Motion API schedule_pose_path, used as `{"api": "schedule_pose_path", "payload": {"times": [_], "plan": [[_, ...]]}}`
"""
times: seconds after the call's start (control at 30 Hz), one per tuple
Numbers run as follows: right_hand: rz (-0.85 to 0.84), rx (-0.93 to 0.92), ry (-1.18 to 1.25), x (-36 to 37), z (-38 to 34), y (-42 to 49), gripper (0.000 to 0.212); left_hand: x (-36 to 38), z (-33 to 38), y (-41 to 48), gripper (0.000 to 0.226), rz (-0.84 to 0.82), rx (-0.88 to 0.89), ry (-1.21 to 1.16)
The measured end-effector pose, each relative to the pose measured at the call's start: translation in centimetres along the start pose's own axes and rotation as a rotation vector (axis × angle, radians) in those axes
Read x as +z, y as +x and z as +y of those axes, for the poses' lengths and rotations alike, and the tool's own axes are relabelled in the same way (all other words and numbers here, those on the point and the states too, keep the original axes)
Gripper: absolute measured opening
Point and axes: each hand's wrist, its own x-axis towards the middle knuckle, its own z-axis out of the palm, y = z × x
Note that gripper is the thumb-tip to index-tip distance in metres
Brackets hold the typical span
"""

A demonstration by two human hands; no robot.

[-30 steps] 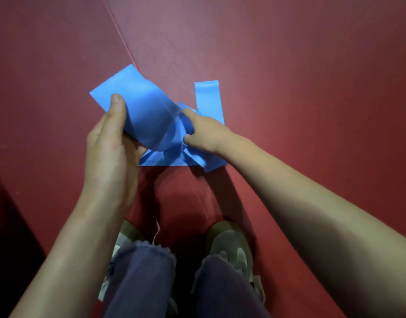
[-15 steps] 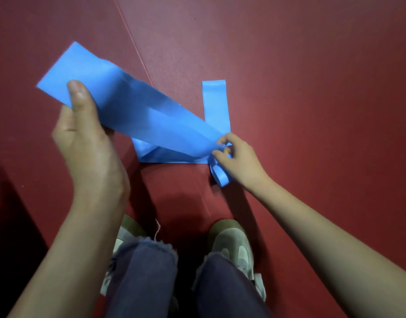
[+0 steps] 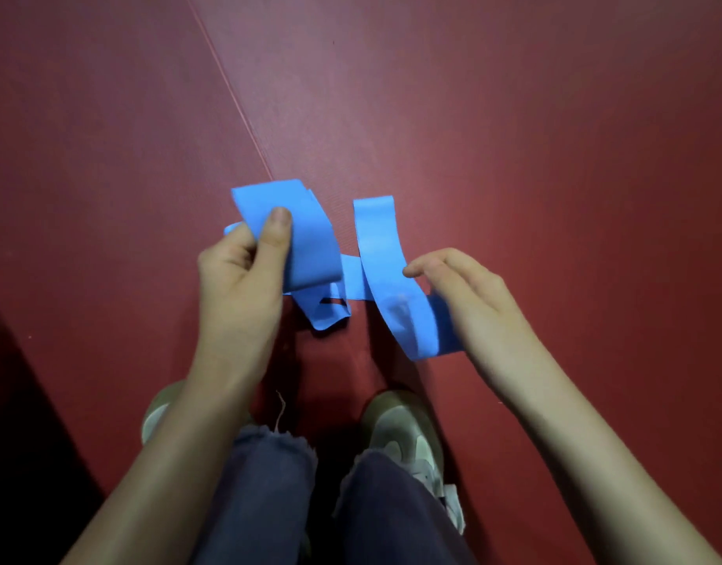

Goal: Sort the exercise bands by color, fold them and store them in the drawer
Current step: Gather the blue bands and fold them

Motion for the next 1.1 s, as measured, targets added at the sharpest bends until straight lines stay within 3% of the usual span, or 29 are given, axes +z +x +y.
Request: {"api": "schedule_pose_path", "payload": {"times": [0.13,0.33,0.43,0.77,1.1], "plan": [[-0.162,0.118,0.042,0.2,-2.5,-0.6,0.026,1.1,-0.4,-0.5,0.035,-0.113,-0.014,-0.026],[-0.069,-0.120,0.325,2.2,-4.6,-0.9,0.027,1.8,-0.7,-1.1,0.026,-0.336,-0.074,-0.091],[-0.027,-0.133,0.326,1.8,-4.8,-0.3,0.041,1.7,-0.7,-1.0,0.029,-0.344,-0.137,-0.126],[0.158,-0.133,0.442,3.1,-4.1,-0.1,0.037,2.5,0.1,-1.6,0.043,-0.236,-0.398,-0.264],[0.257,-0.135,0.344,3.4,-2.9,0.2,0.036,2.5,-0.1,-2.2,0.025,-0.330,-0.223,-0.333]]}}
